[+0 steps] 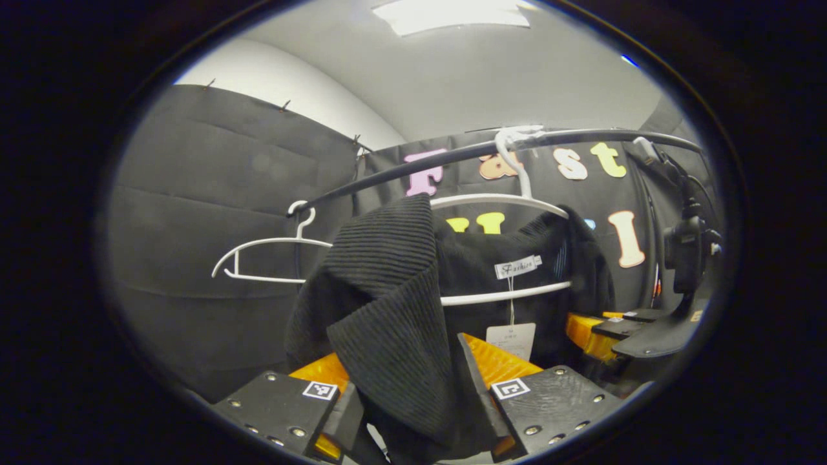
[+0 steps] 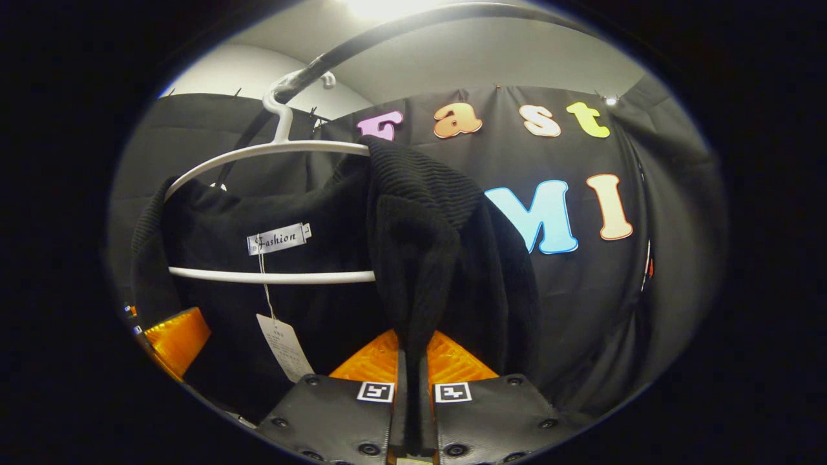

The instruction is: Grasp the clothes on the hanger with both hands and then place them into the laundry hamper below.

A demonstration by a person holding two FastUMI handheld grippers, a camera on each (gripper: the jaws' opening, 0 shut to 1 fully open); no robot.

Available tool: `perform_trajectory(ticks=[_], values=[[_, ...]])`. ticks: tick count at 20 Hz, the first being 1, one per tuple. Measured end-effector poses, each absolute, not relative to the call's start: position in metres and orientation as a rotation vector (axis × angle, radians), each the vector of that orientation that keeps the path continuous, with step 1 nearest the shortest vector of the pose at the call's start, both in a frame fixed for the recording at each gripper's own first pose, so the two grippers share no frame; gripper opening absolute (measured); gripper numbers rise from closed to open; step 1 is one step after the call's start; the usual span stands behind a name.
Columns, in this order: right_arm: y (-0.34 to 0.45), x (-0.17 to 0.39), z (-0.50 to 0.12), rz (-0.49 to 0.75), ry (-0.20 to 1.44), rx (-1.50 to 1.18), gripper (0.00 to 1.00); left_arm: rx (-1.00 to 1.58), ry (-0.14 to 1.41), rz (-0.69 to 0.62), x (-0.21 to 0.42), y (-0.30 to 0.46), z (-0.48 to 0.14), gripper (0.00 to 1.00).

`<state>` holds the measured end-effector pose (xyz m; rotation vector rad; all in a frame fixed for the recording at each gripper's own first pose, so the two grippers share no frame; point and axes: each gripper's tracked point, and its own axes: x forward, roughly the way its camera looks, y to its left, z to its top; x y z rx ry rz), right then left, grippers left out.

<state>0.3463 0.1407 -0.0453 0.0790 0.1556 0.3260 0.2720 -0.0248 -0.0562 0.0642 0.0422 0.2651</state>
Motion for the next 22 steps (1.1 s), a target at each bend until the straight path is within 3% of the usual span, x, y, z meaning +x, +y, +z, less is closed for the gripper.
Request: perform_trajectory(ticks=[1,2,5,22], values=[[0.137,0.346,-0.045,0.307,0.153,0.062,0.09,0.069,0.042,0.267,0.27,-0.025,-0.055,0.58],[0.132,0.344,-0.041,0.296,0.138,0.055,0.02,0.06,0.046,0.231,0.269,-0.026,-0.056,0.45],[0.117,0.343,-0.019,0.23,0.047,0.04,0.02,0.086,0.03,0.244,0.261,-0.016,-0.05,0.05],[0.036,0.352,0.052,0.038,-0.117,0.054,0.01,0.172,-0.096,0.255,0.201,0.004,0.046,0.02]])
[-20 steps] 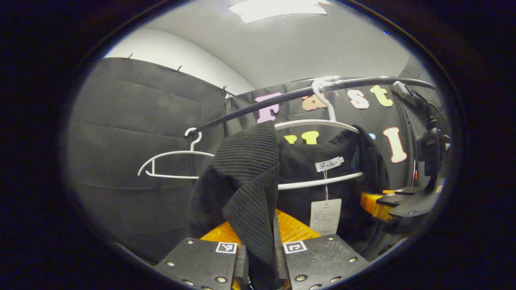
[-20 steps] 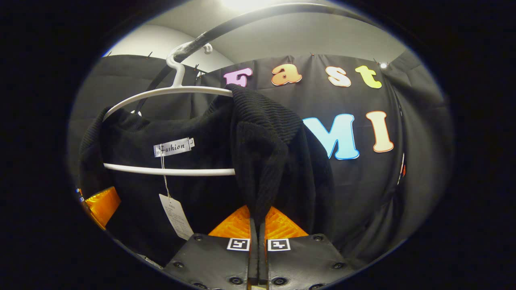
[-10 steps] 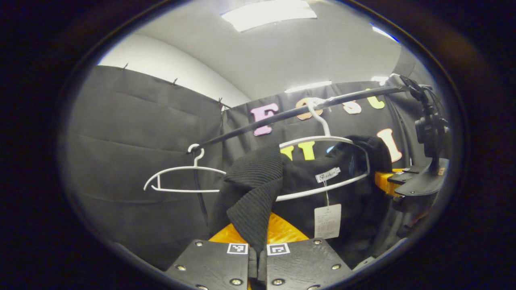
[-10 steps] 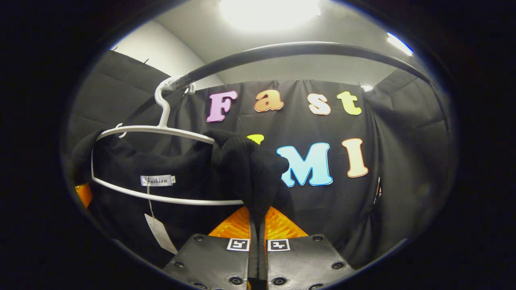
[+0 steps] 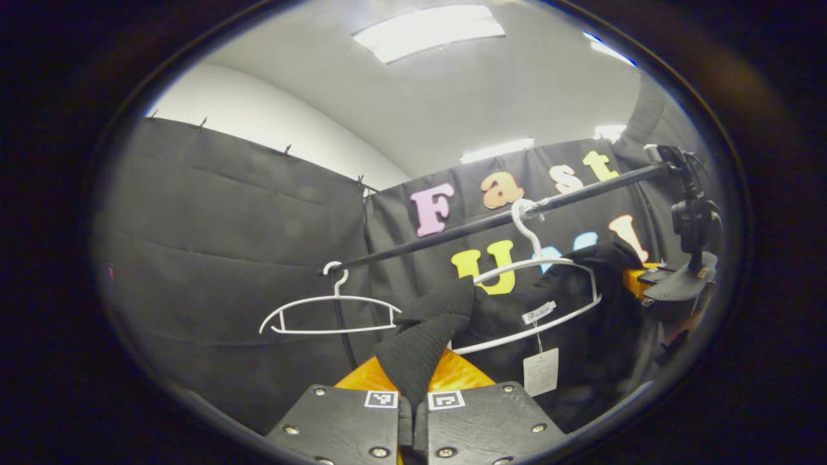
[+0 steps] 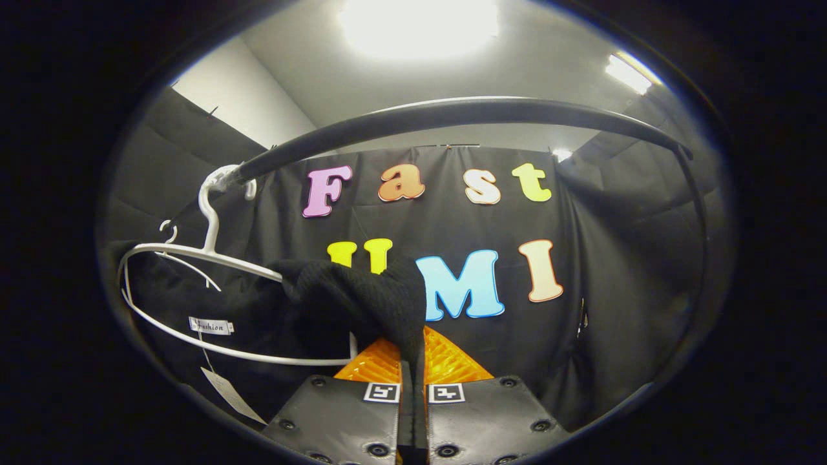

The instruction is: Grasp the clothes on the hanger with both hands and then place them into the laundry hamper below.

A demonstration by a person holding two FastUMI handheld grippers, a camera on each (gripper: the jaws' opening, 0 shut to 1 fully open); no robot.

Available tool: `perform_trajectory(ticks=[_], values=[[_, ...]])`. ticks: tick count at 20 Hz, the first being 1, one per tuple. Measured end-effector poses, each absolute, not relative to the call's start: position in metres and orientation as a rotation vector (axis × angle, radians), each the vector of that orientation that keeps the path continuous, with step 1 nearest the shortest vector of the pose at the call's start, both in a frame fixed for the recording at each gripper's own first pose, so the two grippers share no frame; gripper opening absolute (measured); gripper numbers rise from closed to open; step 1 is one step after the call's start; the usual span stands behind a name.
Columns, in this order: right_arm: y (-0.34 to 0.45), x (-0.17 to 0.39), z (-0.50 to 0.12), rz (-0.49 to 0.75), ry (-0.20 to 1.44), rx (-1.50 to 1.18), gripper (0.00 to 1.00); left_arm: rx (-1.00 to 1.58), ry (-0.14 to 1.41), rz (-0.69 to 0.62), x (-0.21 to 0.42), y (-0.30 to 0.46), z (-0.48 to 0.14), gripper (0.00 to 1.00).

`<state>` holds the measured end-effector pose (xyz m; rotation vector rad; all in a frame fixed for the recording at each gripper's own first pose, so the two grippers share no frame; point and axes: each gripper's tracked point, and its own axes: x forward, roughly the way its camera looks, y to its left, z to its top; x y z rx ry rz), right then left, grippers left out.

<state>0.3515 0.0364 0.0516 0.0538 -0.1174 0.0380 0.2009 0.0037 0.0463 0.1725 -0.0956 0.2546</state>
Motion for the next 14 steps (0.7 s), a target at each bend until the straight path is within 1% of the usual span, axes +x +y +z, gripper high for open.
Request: perform_trajectory(ticks=[3,7,14], values=[[0.027,0.355,0.06,0.023,-0.136,0.052,0.02,0.16,-0.112,0.242,0.193,0.007,0.063,0.02],[0.02,0.362,0.071,0.008,-0.161,0.055,0.02,0.16,-0.142,0.245,0.199,0.02,0.085,0.02],[0.012,0.378,0.06,0.0,-0.132,0.119,0.02,0.202,-0.18,0.169,0.221,0.037,0.107,0.02]])
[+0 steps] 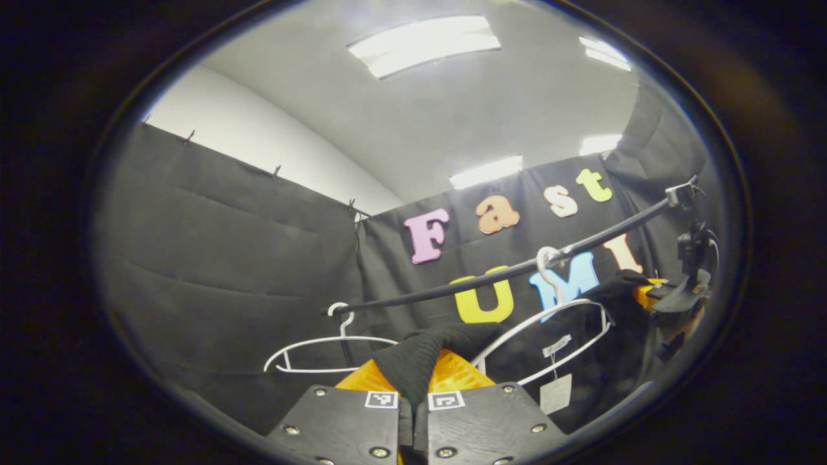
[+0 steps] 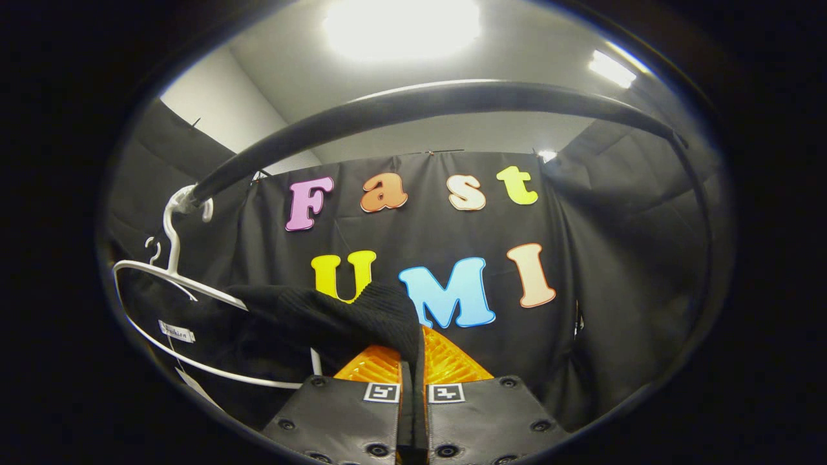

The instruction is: Grasp the clothes on the hanger with both hands and then place them into the laundry hamper below.

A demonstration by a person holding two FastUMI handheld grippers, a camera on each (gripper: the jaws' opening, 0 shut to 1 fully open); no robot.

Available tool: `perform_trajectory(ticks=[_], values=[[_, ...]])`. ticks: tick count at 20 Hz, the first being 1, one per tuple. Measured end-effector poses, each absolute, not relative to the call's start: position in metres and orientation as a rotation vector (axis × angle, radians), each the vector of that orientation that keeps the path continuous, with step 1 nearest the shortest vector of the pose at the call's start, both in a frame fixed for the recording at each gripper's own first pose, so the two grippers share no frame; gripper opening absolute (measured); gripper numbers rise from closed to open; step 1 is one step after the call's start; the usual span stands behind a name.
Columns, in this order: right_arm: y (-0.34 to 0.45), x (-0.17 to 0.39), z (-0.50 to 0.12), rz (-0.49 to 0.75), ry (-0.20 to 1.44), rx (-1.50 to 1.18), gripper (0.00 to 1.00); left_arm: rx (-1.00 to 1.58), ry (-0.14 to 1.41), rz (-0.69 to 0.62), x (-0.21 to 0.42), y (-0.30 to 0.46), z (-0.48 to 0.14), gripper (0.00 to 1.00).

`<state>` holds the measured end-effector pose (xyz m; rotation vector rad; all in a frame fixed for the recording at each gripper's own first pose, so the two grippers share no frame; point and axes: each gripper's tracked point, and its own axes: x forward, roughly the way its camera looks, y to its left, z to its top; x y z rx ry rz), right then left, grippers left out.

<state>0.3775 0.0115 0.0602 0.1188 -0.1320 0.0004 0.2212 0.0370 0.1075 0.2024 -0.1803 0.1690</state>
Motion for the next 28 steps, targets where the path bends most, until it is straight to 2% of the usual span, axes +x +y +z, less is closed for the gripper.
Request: perform_trajectory(ticks=[7,14,28], values=[[0.008,0.396,0.048,0.006,-0.084,0.146,0.02,0.161,-0.153,0.099,0.253,0.069,0.095,0.02],[0.006,0.409,0.025,0.02,-0.019,0.147,0.02,0.075,-0.031,0.035,0.282,0.1,0.035,0.02],[0.006,0.415,-0.034,0.06,0.107,0.082,0.02,0.029,0.131,-0.03,0.302,0.066,-0.071,0.02]])
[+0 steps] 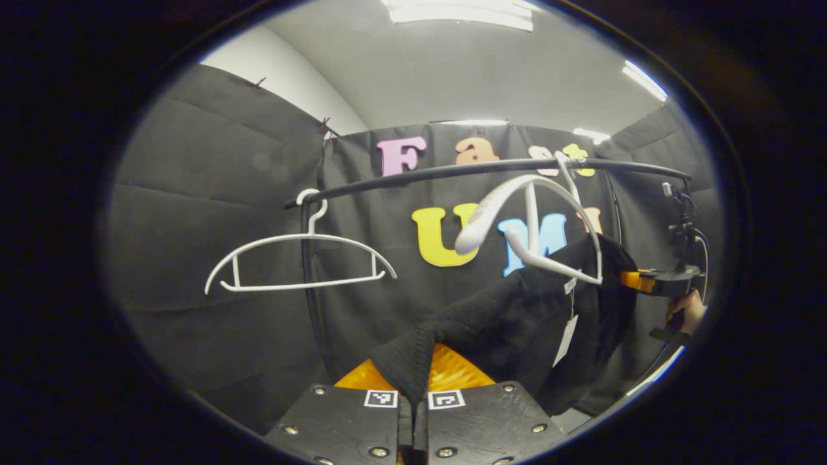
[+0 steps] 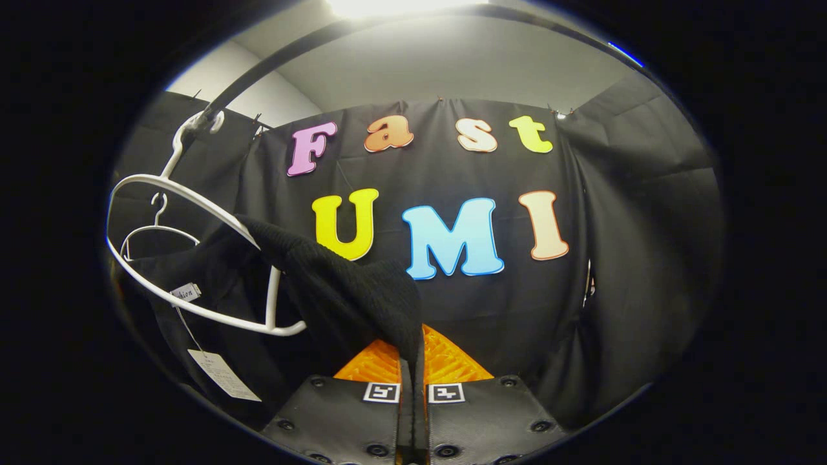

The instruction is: Grasp the clothes on the hanger with both hands and then place them into the laundry hamper below.

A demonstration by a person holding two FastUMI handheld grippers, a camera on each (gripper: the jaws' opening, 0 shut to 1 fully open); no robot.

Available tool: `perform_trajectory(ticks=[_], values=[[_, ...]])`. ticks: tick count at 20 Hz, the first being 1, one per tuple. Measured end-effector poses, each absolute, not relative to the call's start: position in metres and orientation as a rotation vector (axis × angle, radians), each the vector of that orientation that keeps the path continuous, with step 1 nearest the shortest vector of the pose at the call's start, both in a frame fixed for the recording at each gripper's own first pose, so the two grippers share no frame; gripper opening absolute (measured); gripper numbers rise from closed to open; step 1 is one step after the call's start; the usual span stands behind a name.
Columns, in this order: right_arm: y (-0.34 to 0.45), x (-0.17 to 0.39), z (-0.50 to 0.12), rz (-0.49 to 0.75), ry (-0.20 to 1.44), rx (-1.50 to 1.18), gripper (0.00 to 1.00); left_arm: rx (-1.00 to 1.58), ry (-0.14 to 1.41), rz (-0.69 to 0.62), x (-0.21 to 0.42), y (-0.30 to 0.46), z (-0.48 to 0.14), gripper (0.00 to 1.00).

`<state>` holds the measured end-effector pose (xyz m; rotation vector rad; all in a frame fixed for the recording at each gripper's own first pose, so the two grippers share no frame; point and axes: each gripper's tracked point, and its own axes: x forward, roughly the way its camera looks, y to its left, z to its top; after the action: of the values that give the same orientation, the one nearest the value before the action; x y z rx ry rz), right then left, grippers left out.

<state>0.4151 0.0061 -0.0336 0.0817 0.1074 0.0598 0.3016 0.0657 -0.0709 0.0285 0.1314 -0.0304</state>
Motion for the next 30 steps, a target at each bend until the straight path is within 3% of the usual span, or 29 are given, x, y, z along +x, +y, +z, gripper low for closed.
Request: perform_trajectory(ticks=[13,19,30], values=[[-0.022,0.392,-0.084,-0.006,0.257,0.086,0.01,0.043,0.215,-0.056,0.306,0.038,-0.123,0.02],[-0.014,0.361,-0.088,0.041,0.263,0.061,0.02,0.033,0.246,-0.078,0.32,0.01,-0.141,0.02],[0.013,0.293,-0.071,0.089,0.25,0.049,0.02,0.06,0.224,-0.198,0.289,-0.003,-0.134,0.02]])
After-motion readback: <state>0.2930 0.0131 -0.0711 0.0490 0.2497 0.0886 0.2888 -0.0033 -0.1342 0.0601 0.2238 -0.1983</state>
